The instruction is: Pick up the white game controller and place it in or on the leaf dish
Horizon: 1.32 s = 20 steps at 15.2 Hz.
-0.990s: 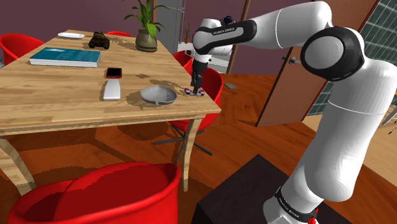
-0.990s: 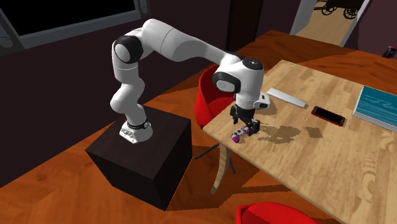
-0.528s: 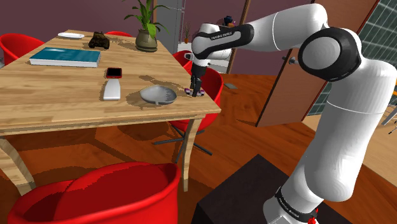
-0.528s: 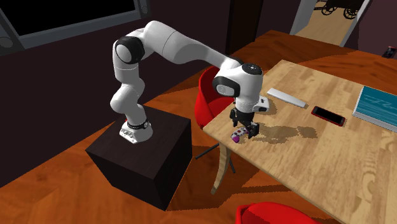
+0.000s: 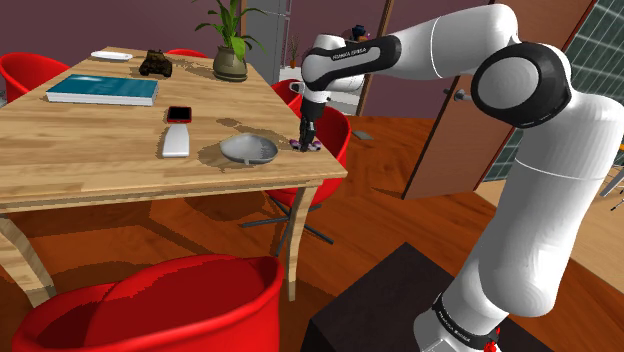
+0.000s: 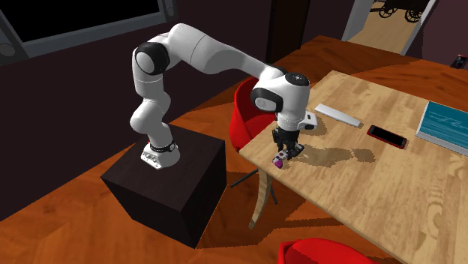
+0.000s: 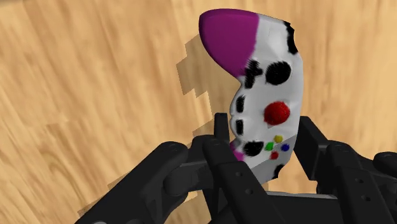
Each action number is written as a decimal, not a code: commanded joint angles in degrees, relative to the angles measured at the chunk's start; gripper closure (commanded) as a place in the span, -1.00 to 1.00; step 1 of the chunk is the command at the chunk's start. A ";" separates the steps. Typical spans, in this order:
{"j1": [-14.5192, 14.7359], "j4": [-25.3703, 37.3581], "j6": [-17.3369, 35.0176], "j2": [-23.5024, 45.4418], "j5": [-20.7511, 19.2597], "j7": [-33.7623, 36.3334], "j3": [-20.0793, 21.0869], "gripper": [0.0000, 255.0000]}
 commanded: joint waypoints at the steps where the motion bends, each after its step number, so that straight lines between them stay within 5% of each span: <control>1: -0.08 -0.38 1.34 0.51 -0.10 0.04 -0.10 1.00; 20: -0.24 9.14 -9.80 -1.19 -0.87 0.87 -0.36 1.00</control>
